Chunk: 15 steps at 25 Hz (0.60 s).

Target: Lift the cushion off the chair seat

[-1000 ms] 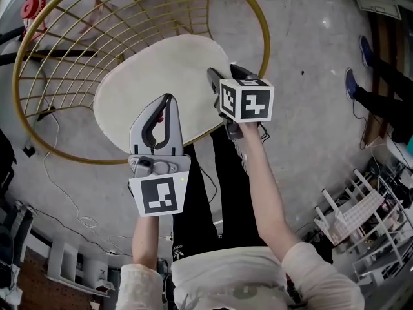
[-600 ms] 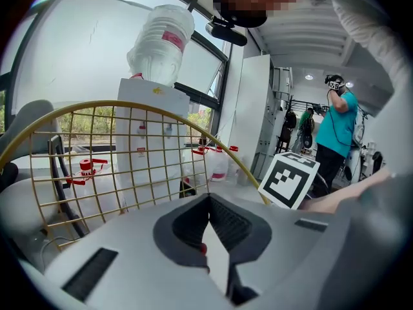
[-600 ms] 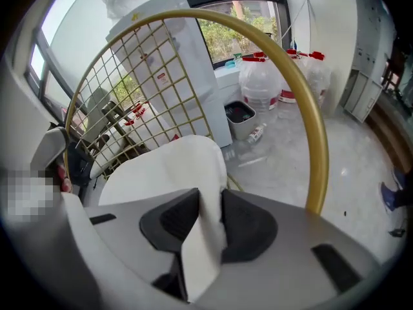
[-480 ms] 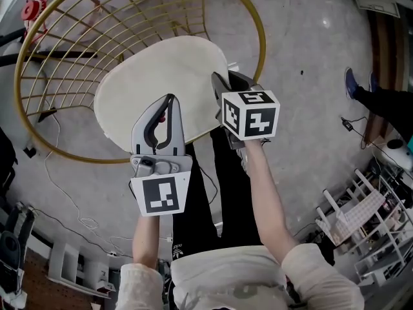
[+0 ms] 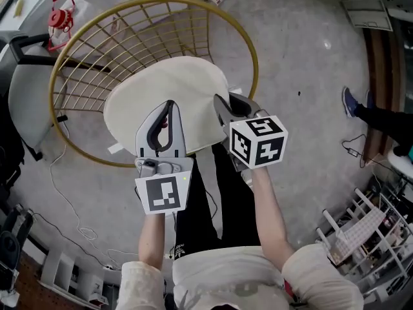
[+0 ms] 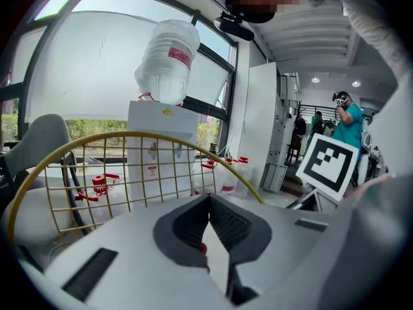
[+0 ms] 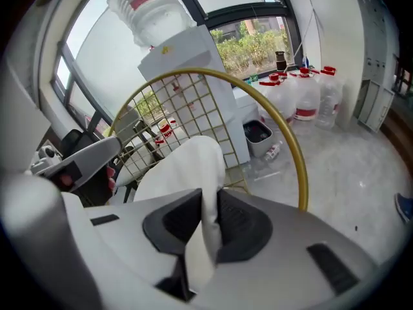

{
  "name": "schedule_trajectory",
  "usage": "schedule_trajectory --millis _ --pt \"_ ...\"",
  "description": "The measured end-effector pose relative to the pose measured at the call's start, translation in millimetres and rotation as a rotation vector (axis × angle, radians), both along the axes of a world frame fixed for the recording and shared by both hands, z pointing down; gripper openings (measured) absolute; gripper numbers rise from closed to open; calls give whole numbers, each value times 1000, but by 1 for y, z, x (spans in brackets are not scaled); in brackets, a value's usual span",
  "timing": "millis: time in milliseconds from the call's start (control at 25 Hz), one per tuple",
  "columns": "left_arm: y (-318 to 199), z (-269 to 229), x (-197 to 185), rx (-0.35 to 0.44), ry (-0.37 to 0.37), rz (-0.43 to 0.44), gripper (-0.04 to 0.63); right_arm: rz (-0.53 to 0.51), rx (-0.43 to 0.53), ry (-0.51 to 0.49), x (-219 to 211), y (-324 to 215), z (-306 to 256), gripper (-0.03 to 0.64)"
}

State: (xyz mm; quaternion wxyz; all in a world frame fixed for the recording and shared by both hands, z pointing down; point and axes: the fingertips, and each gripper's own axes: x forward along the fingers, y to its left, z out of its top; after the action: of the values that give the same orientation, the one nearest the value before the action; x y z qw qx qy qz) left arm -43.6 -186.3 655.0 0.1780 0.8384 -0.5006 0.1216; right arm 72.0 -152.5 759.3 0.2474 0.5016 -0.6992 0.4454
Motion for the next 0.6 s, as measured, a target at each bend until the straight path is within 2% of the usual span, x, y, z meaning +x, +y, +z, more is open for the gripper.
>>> schedule_trajectory --millis 240,360,480,600 --pt "-15 -44 -14 52 20 -77 14 -30 52 -20 -16 -11 -47 63" --pt "-15 -70 -21 77 25 -98 14 -64 82 -3 -22 -13 -71 63" --pt "-10 -89 -33 67 1 -120 13 -91 109 14 -28 -11 -99 63" --pt "-20 -118 -42 110 25 -169 13 -132 157 34 -36 -18 -125 61"
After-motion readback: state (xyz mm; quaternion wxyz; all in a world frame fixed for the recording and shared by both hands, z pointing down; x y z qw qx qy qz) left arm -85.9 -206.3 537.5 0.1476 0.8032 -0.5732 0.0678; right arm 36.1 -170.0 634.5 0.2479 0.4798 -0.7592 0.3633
